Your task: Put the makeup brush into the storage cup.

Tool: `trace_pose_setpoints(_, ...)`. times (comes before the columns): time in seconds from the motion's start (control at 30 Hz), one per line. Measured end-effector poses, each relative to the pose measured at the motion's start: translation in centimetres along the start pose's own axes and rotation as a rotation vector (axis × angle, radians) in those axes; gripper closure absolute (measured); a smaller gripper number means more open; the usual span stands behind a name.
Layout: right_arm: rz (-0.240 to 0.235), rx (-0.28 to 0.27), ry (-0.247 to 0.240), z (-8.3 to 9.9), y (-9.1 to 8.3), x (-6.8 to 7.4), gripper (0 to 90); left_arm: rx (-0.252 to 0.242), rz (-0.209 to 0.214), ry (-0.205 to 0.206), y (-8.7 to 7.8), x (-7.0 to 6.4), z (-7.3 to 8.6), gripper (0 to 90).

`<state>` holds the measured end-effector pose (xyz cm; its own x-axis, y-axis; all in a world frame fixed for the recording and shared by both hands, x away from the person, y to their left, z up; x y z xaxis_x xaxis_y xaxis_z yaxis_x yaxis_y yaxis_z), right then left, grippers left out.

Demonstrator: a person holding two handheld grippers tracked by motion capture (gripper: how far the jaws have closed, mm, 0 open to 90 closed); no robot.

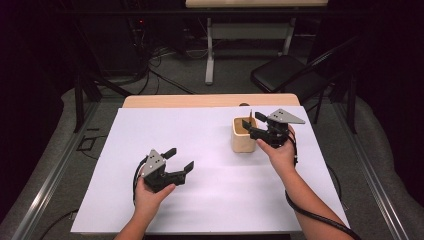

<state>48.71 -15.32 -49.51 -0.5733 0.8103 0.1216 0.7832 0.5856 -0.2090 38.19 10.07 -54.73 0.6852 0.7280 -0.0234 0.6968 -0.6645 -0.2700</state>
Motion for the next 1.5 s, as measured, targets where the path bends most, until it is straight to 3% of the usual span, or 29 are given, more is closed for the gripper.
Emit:
trace_pose_setpoints(0.5,0.008,-0.001,-0.009,-0.5,-0.1,-0.1,31.2,0.000,0.001,-0.006,0.0,0.0,0.0,19.2)
trace_pose_setpoints(0.67,0.007,0.002,-0.020,-1.4,-0.1,0.1,30.9,0.000,0.001,-0.006,0.0,0.0,0.0,19.2)
trace_pose_setpoints(1.13,0.009,-0.009,0.007,-4.2,0.0,0.3,30.8,0.001,0.002,-0.007,0.0,0.1,0.0,19.2)
trace_pose_setpoints(1.5,0.008,-0.017,-0.009,-5.9,0.0,0.7,30.8,0.000,0.002,-0.004,-0.1,0.1,0.0,19.2)
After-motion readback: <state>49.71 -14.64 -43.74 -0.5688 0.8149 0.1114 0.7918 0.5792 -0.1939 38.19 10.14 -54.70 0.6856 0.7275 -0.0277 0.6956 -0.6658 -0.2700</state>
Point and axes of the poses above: each handheld gripper's, and its own axes: y roughly forward along the jaws, z roughly out of its underside, x roughly to its left, the point moved 9 cm from there along y, roughly forward along the jaws, and after that the axes turned 3 degrees about y, right-handed, at the moved point
